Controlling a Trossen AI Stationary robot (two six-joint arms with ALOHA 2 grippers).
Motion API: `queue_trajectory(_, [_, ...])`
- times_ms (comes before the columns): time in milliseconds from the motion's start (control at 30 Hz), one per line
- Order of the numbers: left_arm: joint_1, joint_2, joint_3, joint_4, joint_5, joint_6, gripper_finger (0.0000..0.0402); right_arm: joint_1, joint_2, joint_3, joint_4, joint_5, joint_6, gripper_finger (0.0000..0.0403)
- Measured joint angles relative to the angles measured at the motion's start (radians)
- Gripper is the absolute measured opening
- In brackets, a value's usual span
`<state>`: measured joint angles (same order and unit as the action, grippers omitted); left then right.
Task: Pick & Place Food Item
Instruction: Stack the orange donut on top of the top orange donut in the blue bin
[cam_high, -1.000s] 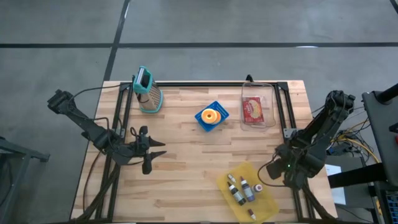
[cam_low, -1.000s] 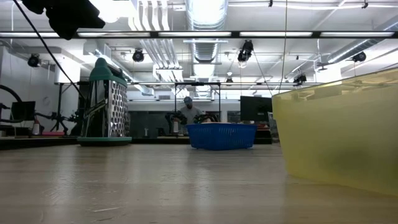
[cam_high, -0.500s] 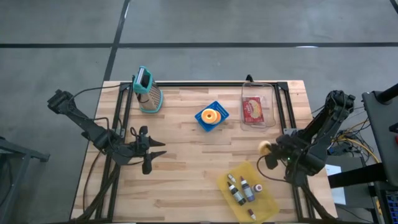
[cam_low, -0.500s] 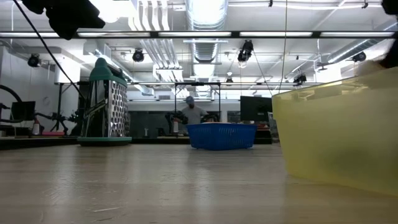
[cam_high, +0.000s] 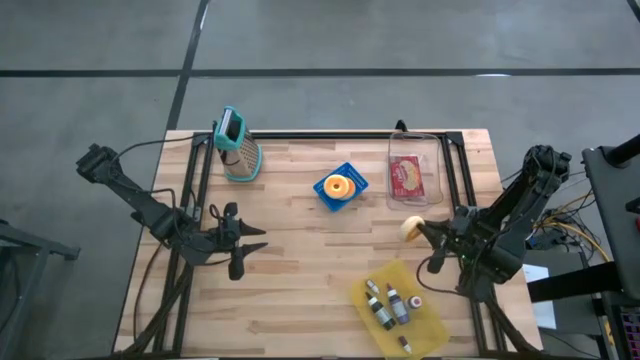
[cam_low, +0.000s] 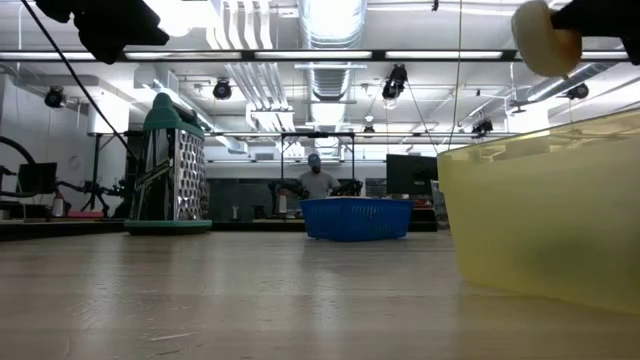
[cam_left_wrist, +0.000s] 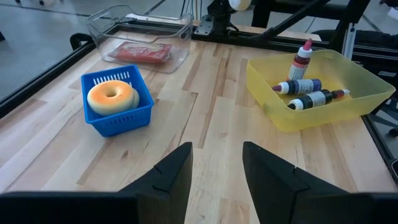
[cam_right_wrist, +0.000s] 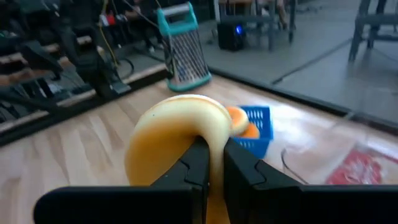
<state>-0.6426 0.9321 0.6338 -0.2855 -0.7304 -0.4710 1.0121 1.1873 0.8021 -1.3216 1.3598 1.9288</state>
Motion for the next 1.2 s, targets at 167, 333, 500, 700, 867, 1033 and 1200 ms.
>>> queue_trajectory(167, [0.0,0.0,0.0,0.0,0.0,0.0,0.0149,-0.034,0.006,-0.001,0.067,0.067,-0.083,0.0022])
queue_trajectory(333, [0.0,0.0,0.0,0.0,0.0,0.0,0.0149,-0.1,0.014,-0.002,0.164,0.112,-0.225,0.0022])
queue_trajectory(500, [0.0,0.0,0.0,0.0,0.0,0.0,0.0149,-0.192,0.024,-0.002,0.267,0.112,-0.281,0.0022])
queue_trajectory(700, [0.0,0.0,0.0,0.0,0.0,0.0,0.0149,-0.33,0.027,-0.002,0.398,0.111,-0.325,0.0022])
queue_trajectory(867, [0.0,0.0,0.0,0.0,0.0,0.0,0.0149,-0.451,0.027,-0.006,0.587,0.109,-0.501,0.0022])
queue_trajectory(1033, [0.0,0.0,0.0,0.0,0.0,0.0,0.0149,-0.542,0.027,-0.008,0.793,0.104,-0.736,0.0022])
queue_trajectory(1200, [0.0,0.0,0.0,0.0,0.0,0.0,0.0149,-0.618,0.027,-0.015,0.869,0.096,-0.87,0.0022])
